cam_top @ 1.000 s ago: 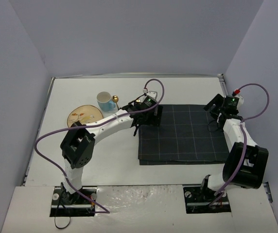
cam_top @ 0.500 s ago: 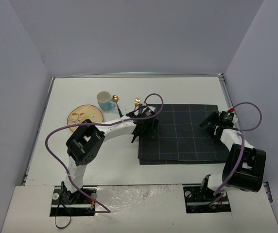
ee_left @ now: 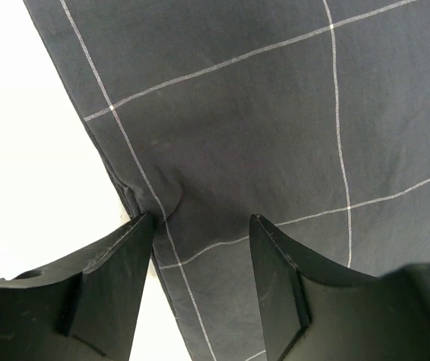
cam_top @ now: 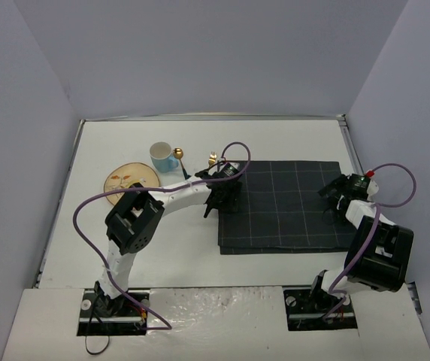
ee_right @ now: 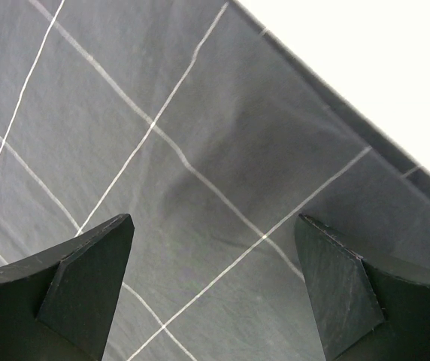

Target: Set the dinner table for one person

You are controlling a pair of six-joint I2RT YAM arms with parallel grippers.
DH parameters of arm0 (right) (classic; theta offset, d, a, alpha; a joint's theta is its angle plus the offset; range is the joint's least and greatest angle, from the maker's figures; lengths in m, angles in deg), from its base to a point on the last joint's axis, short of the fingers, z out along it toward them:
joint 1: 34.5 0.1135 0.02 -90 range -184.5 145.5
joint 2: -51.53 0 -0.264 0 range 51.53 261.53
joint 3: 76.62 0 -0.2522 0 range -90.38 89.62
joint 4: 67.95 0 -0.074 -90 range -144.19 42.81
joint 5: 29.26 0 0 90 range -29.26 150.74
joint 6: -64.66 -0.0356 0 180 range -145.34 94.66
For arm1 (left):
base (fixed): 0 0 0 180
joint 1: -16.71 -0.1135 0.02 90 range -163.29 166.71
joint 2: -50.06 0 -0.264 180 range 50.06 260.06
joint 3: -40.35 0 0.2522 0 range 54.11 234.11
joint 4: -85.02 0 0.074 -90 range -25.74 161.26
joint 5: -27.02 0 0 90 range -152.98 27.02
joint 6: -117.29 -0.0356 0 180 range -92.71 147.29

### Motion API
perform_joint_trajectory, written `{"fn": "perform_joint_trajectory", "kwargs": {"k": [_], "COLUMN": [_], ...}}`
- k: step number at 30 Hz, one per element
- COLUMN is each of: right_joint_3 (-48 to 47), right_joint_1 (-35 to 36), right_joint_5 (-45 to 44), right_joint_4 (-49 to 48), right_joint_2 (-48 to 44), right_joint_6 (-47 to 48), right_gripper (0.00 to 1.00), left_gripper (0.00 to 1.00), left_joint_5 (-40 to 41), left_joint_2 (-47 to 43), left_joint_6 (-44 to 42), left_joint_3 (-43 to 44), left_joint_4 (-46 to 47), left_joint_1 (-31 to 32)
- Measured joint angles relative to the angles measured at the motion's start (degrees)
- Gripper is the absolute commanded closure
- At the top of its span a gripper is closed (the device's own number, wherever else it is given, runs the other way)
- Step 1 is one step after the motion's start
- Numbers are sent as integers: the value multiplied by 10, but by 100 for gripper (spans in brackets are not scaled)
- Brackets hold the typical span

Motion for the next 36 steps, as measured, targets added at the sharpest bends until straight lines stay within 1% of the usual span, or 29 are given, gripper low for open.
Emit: {"fn": "perform_joint_trajectory", "kwargs": {"k": [3, 5, 7, 9, 14, 16, 19, 22, 26, 28, 31, 36], "right_joint_3": [0, 1, 1, 1, -3, -11, -35, -64, -80, -80, -80, -73], "right_joint_1": [-6, -6, -6, -6, -6, -5, 3, 30, 87, 107, 132, 168], "right_joint_5": [-3, -5, -9, -13, -24, -26, -30, -30, 1, 31, 75, 133], "right_joint_4": [-1, -1, 2, 10, 35, 47, 63, 65, 50, 36, 20, -27], "right_joint_2": [0, -1, -4, -11, -55, -79, -120, -160, -198, -205, -213, -226], "right_joint_6": [-1, -1, -1, 0, 3, 5, 11, 22, 37, 38, 38, 27], "right_gripper": [14, 14, 14, 14, 13, 13, 13, 11, 3, 0, 0, 0], "left_gripper": [44, 39, 28, 21, 7, 3, 3, 3, 3, 3, 3, 3], "left_joint_5": [0, 1, 2, 3, 16, 24, 37, 51, 54, 47, 47, 43], "left_joint_2": [0, -1, -2, -3, -4, -5, -18, -67, -184, -257, -358, -488], "left_joint_6": [3, 5, 4, 4, -1, -6, -14, -17, -13, -4, 7, 37], "left_joint_3": [0, 0, 0, 2, 20, 36, 65, 63, 2, -66, -164, -309], "left_joint_4": [-1, -1, -3, -9, -45, -60, -76, -71, -40, -4, 26, 49], "left_joint_1": [0, -1, -1, -1, -3, -3, -4, -7, -33, -69, -145, -278]}}
